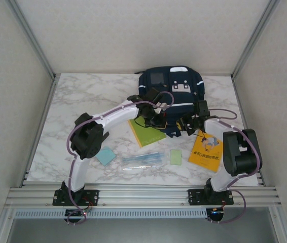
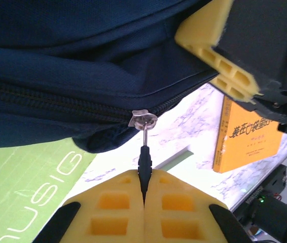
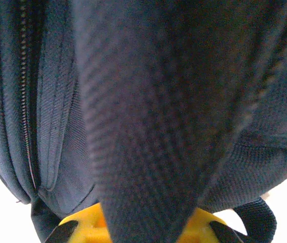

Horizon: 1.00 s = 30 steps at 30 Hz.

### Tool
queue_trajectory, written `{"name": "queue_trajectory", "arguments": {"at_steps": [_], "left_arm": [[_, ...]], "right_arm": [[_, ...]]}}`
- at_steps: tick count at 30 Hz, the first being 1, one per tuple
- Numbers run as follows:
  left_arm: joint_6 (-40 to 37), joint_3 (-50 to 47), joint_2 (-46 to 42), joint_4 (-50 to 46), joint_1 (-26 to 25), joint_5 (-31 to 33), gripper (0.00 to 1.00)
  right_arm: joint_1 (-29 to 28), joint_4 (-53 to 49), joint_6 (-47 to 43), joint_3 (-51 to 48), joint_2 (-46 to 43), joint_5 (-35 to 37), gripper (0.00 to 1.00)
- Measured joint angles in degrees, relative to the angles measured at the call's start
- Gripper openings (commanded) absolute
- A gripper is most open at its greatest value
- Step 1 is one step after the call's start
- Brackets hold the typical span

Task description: Pack the student bag

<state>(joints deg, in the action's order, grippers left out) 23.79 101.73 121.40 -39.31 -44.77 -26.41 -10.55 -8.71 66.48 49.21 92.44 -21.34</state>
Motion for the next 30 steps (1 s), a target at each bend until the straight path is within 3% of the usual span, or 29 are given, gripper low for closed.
{"name": "queue_trajectory", "arguments": {"at_steps": [13,20,25,30], "left_arm": [[-6.6,1.2,0.5,-7.2,8.6,11.3,0.00],[-7.8,13.7,9.6,-10.4,10.5,23.5,0.00],[-8.2,20.6,15.9,-8.8,11.9,32.9,0.00],[-6.9,20.8,16.7,-2.7,12.9,37.4,0.00]], "right_arm": [[0.3,-11.8,-16.2,6.6,-3.3,4.0,0.00],[0.7,-12.5,-19.2,6.9,-3.3,2.6,0.00],[0.8,-12.5,-19.8,7.0,-3.7,1.0,0.00],[0.7,-10.2,-19.8,7.0,-3.8,-1.7,0.00]]}}
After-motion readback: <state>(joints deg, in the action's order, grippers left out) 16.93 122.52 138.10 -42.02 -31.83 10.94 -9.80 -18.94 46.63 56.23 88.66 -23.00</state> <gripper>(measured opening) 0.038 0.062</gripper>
